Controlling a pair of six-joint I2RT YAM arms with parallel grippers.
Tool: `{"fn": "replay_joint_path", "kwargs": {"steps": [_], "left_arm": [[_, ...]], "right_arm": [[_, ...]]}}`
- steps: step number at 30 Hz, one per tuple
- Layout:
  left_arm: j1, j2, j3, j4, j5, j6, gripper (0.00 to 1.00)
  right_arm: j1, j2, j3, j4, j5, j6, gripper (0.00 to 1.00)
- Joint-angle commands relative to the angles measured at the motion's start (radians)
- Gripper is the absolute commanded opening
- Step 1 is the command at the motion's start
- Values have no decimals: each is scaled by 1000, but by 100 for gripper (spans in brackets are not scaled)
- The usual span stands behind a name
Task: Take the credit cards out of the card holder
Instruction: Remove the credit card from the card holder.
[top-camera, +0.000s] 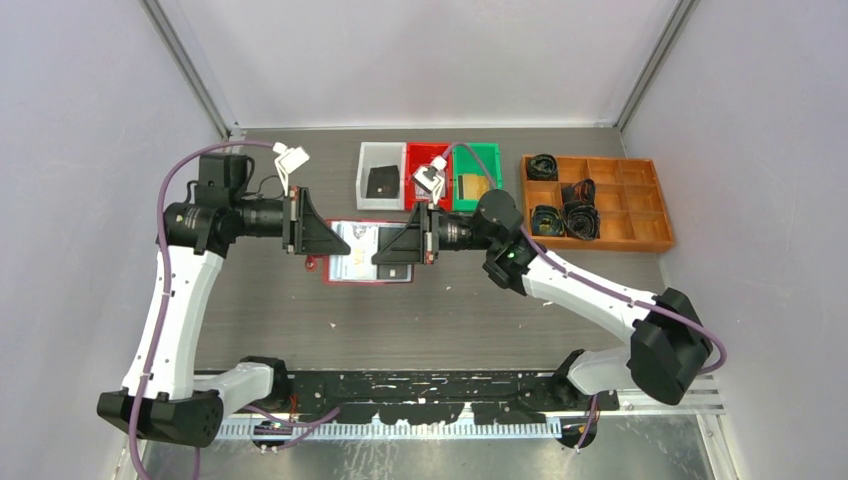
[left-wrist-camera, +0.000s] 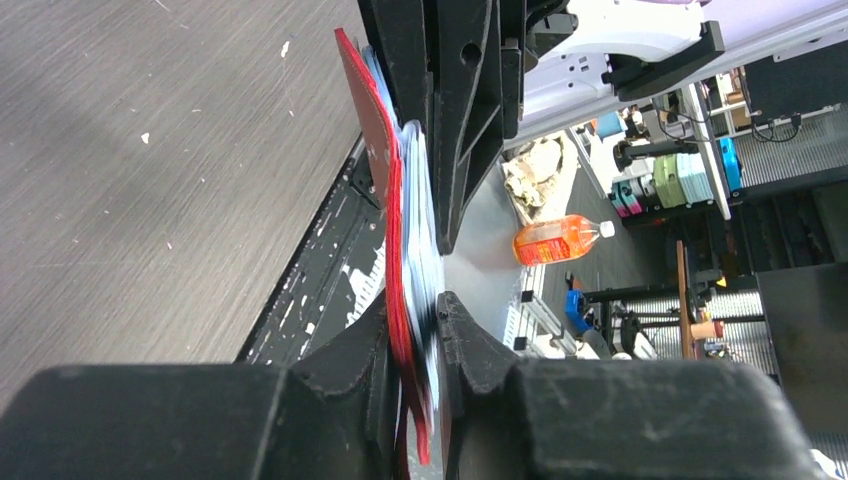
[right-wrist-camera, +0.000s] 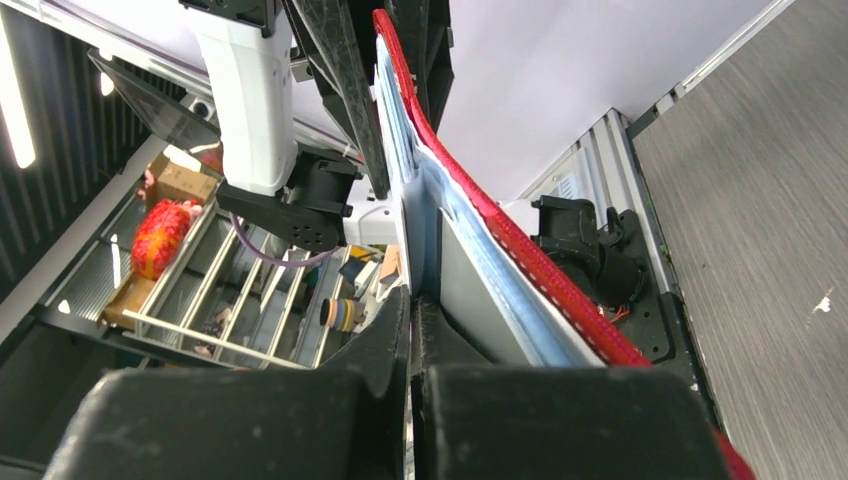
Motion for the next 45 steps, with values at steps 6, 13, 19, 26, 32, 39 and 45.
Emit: {"fn": "replay_joint_path", "kwargs": {"steps": [6, 13, 19, 26, 32, 39, 45], "left_arm": [[21, -6, 55, -25, 76, 38, 8], [21, -8, 43, -19, 83, 35, 0], [21, -9, 46, -39, 86, 59, 0], [31, -3, 72, -124, 72, 145, 0], [38, 0, 70, -128, 60, 153, 0], [42, 4, 78, -128, 63, 152, 0], [42, 6, 74, -113, 72, 139, 0]], "right_arm": [[-37, -78, -52, 89, 43, 2, 1], [-22, -37, -38, 198, 37, 69, 24], [-22, 34, 3, 355, 49, 186, 22], [-37, 65, -38, 540, 56, 305, 7], [-51, 7, -80, 479, 55, 249, 5], [-50, -69, -100, 302, 61, 125, 10], [-46, -55, -76, 339, 68, 154, 25]]}}
